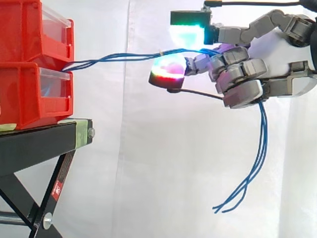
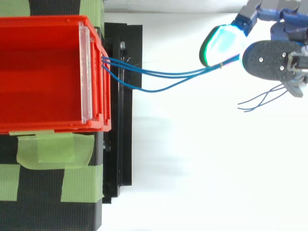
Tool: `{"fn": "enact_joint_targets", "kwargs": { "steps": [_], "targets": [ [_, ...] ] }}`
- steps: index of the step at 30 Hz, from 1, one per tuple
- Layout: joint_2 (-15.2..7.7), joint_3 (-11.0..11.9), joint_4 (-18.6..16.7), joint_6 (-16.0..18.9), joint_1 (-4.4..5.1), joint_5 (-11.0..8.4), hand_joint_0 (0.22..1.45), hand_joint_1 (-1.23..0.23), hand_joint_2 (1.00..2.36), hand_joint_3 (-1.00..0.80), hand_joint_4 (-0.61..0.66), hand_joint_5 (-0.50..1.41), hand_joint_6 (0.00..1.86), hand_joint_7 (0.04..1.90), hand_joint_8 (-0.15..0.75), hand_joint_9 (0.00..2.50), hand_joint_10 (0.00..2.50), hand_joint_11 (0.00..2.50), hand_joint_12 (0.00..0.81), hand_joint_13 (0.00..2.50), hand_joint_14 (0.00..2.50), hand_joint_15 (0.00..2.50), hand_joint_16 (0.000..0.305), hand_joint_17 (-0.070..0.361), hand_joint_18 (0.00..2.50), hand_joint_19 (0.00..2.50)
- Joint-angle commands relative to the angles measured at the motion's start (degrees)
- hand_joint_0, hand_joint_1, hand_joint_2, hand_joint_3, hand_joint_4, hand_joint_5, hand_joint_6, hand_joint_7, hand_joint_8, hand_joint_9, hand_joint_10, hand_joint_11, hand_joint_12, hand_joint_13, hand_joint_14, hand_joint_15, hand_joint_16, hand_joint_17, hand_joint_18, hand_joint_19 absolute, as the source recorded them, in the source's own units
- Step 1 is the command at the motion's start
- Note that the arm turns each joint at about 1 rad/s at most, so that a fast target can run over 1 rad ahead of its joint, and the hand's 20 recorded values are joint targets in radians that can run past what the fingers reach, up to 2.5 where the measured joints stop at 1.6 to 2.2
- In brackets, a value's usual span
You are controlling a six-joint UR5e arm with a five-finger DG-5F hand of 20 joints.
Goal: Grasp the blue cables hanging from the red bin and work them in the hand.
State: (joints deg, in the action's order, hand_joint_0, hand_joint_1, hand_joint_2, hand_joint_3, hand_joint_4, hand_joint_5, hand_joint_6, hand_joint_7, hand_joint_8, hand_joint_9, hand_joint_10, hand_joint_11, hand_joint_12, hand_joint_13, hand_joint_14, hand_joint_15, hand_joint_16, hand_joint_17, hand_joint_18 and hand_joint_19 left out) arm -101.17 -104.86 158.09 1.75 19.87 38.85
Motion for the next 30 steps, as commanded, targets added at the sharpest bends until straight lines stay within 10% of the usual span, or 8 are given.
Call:
{"fn": "enact_joint_targets", "kwargs": {
  "steps": [1,4,13,21,22,30],
  "targets": [
    [0.00,0.01,0.55,0.01,0.17,1.84,0.91,-0.56,1.01,-0.67,0.26,0.32,0.08,1.28,0.426,0.60,2.50,2.50,0.423,0.90,2.50,1.54,0.047,0.106,1.44,1.66],
    [0.00,0.01,0.55,0.10,0.17,2.11,0.93,-0.57,1.01,-0.66,0.27,0.33,0.09,1.28,0.436,0.64,2.50,2.50,0.438,0.91,2.50,1.61,0.046,0.103,1.51,1.85],
    [0.44,0.01,0.82,-0.08,0.17,2.02,0.96,-0.59,1.01,-0.72,0.28,0.34,0.09,1.27,0.489,0.79,2.50,2.50,0.598,1.18,2.50,2.01,0.054,0.122,1.35,0.99],
    [0.53,0.01,1.61,0.10,0.17,2.11,0.96,-0.60,1.01,-0.71,0.32,0.38,0.04,1.33,0.607,1.28,2.50,2.50,0.745,1.73,2.50,2.07,0.064,0.143,1.88,0.82],
    [0.53,0.01,1.52,0.10,0.17,2.02,0.96,-0.60,1.01,-0.70,0.32,0.38,0.03,1.34,0.605,1.33,2.50,2.50,0.751,1.77,2.50,2.06,0.190,0.142,1.93,0.80],
    [1.32,0.36,1.61,-0.08,0.17,1.84,0.93,-0.61,1.02,-0.52,0.30,0.39,0.13,1.35,0.592,1.64,2.50,2.50,0.785,2.01,2.50,2.08,0.197,0.148,2.24,0.73]
  ]
}}
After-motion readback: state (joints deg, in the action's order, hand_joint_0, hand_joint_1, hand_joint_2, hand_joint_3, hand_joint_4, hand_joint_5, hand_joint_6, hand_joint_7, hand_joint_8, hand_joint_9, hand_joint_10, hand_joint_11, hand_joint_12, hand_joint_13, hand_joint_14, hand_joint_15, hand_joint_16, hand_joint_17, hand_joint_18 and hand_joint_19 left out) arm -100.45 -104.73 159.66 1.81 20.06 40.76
